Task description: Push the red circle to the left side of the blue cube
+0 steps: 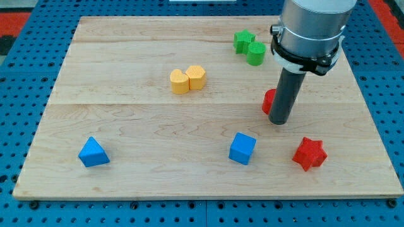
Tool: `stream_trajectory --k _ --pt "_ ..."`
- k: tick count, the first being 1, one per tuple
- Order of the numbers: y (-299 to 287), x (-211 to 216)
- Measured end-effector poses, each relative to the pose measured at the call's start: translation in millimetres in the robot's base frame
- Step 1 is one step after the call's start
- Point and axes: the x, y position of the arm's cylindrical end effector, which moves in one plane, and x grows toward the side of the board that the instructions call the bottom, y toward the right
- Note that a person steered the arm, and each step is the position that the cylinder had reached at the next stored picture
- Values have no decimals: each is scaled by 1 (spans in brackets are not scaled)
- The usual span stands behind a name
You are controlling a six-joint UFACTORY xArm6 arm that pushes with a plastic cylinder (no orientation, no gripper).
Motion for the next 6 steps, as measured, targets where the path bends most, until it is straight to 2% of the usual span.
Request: stream_trajectory --k 2,4,5,6 --pt "19 -8" --pt "113 -53" --pt "54 -58" --pt "-51 -57"
